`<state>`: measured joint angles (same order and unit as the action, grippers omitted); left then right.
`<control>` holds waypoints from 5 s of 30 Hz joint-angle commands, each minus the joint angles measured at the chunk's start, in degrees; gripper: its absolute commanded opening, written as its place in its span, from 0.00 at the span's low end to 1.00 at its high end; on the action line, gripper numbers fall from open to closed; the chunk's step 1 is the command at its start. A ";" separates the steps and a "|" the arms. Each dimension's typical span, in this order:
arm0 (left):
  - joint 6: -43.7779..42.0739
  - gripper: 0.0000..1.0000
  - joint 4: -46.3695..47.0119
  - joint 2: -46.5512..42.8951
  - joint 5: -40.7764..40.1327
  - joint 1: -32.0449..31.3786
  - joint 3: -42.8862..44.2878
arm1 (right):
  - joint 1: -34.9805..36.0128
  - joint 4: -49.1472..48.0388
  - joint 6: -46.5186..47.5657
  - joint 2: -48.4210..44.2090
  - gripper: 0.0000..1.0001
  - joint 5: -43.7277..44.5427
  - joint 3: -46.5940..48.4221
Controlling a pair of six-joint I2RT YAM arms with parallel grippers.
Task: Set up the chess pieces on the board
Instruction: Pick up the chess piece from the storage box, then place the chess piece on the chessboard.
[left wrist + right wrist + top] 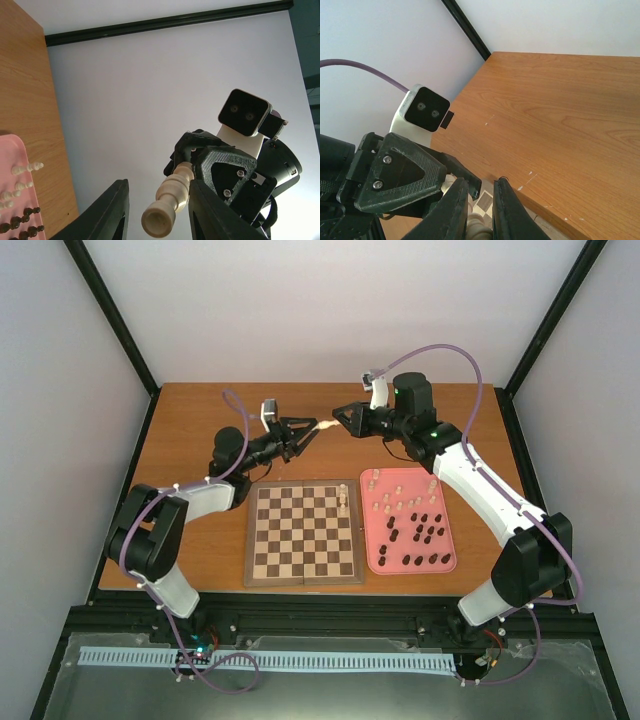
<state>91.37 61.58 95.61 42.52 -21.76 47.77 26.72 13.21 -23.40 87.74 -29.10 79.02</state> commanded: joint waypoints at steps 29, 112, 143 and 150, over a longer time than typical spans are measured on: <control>-2.39 0.33 -2.04 -3.43 0.28 -0.32 1.75 | 0.44 0.10 0.87 -0.82 0.13 0.91 1.25; -57.88 0.01 -57.90 -9.69 -27.38 2.60 12.36 | 28.92 27.84 -1.94 10.57 0.14 57.63 -11.77; -58.06 0.01 -57.54 -8.36 -26.72 2.77 12.61 | 28.91 26.34 0.60 15.56 0.15 55.66 -8.08; -58.07 0.01 -57.59 -8.16 -26.63 2.85 12.63 | 28.91 27.03 0.85 16.40 0.18 54.83 -7.61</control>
<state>34.59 3.01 86.78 15.25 -19.31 58.04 55.18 40.21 -22.79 102.87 26.06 70.15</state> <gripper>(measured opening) 0.132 0.175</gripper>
